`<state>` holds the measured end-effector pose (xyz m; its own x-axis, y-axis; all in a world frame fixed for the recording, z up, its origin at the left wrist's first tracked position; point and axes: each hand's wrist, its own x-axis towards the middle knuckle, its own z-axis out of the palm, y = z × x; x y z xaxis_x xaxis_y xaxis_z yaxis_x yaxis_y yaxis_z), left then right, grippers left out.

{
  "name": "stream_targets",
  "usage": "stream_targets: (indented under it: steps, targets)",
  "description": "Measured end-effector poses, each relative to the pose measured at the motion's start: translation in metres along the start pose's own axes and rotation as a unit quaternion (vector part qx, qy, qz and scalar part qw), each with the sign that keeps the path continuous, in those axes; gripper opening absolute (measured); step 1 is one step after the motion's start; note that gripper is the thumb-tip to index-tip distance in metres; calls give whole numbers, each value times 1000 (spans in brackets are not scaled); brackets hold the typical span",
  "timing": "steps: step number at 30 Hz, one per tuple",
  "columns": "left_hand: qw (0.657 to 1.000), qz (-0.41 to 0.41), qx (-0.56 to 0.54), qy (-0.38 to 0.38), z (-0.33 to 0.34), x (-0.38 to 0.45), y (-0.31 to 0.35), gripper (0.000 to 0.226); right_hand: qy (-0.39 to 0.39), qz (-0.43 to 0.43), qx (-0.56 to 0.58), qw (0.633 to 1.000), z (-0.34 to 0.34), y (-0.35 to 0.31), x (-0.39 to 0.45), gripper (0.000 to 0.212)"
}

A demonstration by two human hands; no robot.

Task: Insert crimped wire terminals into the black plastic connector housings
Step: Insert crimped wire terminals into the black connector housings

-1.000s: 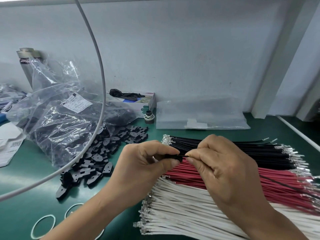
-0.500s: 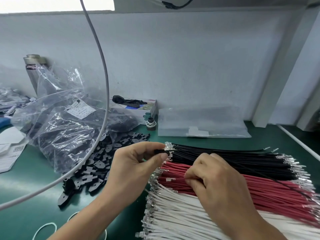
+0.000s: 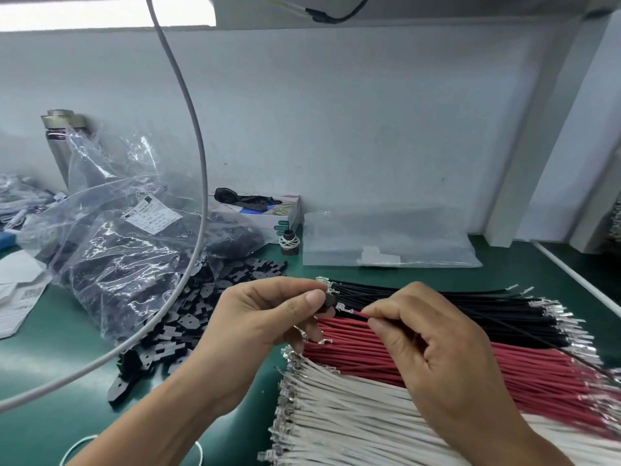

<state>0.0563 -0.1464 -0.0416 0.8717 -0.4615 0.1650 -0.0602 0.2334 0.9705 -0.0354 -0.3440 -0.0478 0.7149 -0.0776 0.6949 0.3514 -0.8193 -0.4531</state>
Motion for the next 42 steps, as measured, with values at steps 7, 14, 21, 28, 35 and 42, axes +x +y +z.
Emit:
stream_targets:
  steps: [7,14,21,28,35,42]
  targets:
    - [998,-47,-24,-35,-2,1,1,28,19,-6,1,1000,0,-2,0,15]
    - [997,-62,-27,-39,-2,1,2,33,38,-78,-48,995,-2,-1,2,23]
    - [994,-85,-40,-47,-4,2,4,39,51,-116,-99,987,-2,-2,2,16]
    - [988,-115,-78,-67,-4,3,4,37,49,-56,-16,997,-3,-4,2,16]
    - [988,-118,-75,-72,-4,2,6,32,38,-60,-30,997,-4,-6,2,19]
    - [987,-123,-73,-73,-3,2,7,24,14,-77,-59,995,-4,-6,2,15]
